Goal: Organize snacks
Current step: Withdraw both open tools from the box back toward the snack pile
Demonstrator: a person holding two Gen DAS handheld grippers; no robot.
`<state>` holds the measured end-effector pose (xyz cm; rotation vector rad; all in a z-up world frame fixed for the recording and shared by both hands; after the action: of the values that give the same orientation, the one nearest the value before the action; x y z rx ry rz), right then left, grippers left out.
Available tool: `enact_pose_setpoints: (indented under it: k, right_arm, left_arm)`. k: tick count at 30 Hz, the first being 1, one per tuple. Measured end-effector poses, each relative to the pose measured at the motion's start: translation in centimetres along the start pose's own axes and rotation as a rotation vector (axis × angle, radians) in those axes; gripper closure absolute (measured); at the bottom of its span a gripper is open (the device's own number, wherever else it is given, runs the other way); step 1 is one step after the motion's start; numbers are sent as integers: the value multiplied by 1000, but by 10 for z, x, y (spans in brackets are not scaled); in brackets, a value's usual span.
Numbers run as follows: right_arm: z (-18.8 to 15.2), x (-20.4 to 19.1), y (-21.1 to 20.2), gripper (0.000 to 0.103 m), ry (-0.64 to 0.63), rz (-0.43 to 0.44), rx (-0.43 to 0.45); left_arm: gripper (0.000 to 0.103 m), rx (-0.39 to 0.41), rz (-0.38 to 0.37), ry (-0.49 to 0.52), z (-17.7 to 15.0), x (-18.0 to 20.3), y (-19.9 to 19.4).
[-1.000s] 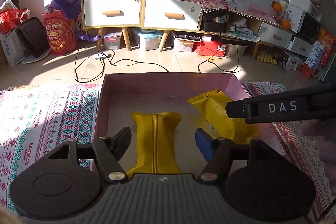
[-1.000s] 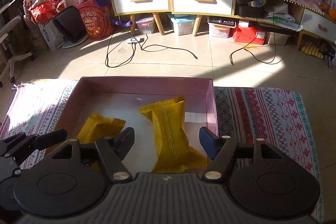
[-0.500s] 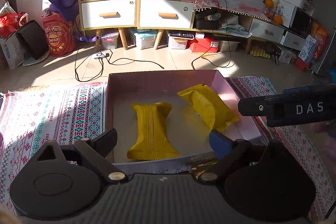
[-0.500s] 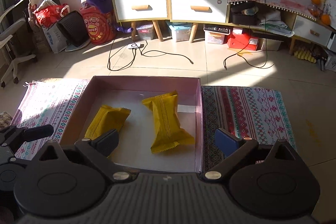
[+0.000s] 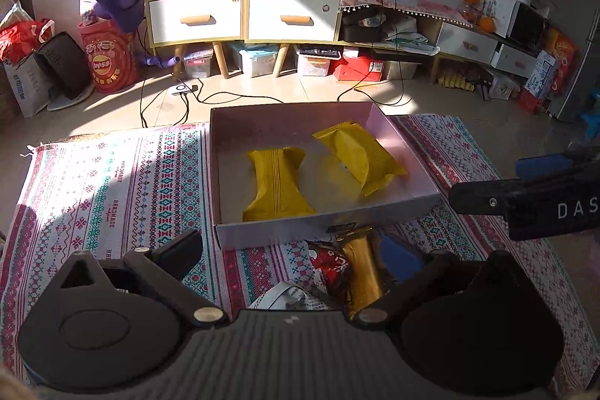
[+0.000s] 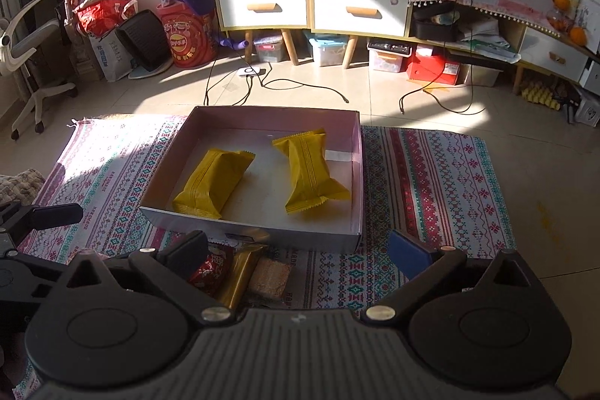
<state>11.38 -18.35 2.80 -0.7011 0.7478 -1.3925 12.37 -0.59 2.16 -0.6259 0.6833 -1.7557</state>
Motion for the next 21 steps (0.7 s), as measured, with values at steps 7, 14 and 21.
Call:
enact_pose_setpoints:
  k: [7,14,21]
  right_arm:
    - [-19,-3,-11,1,1,22,-1]
    - [-40,-5,-14,1,7,52,-22]
    - [-57,-8,-17,1,-5,68,-62]
  left_arm:
    - [0,-11,-15,-18,-19,-6,-15]
    - [0,-34,-39,-26,-40,-13,-24]
    - [0,-38,-52,-38,-53,-20,-34]
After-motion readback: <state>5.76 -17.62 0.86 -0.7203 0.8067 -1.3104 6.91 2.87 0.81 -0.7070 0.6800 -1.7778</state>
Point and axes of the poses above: each gripper's, at about its wrist camera, not at the fingertips, and y roughly the way its jaws point, x to its right, z to its top, the point moved 1 cm from there along y, roughly the way its jaws point
